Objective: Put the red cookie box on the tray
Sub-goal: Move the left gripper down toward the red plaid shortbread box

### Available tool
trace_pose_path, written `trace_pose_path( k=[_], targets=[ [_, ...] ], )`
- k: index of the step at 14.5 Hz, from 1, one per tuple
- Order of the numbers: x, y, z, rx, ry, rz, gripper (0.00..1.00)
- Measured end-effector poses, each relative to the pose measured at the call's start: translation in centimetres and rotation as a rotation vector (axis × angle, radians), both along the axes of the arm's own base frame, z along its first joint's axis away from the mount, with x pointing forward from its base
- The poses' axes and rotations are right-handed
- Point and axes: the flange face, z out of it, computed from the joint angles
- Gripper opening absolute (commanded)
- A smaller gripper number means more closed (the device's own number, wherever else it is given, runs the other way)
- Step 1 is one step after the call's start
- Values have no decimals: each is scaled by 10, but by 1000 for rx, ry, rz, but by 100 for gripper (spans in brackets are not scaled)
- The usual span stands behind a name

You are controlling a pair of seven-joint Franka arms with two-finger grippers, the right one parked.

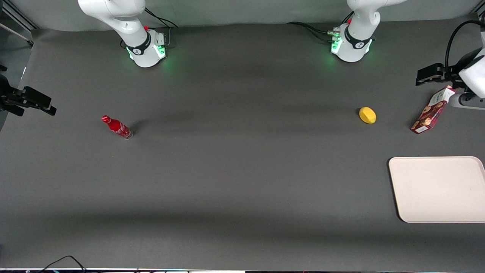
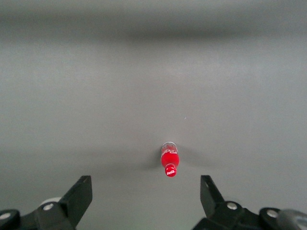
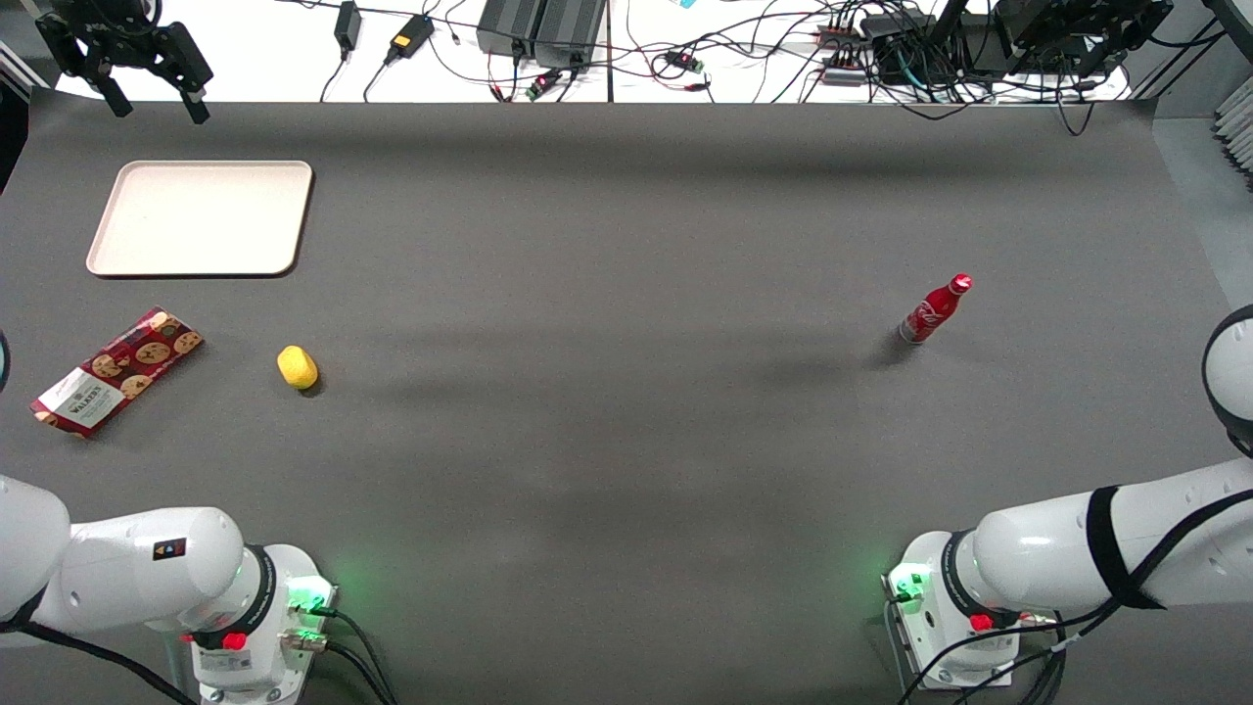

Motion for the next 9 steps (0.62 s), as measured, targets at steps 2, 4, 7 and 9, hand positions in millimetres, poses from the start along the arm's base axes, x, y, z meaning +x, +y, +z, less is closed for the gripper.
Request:
trace_pose_path(
  k=[2,4,7,9],
  targets=[
    [0,5,4,0,-7,10,100],
    [-1,9,7,1,-6,18,100],
    [-1,45,4,33,4,78,100],
    [3,100,-5,31,9,32,100]
  ],
)
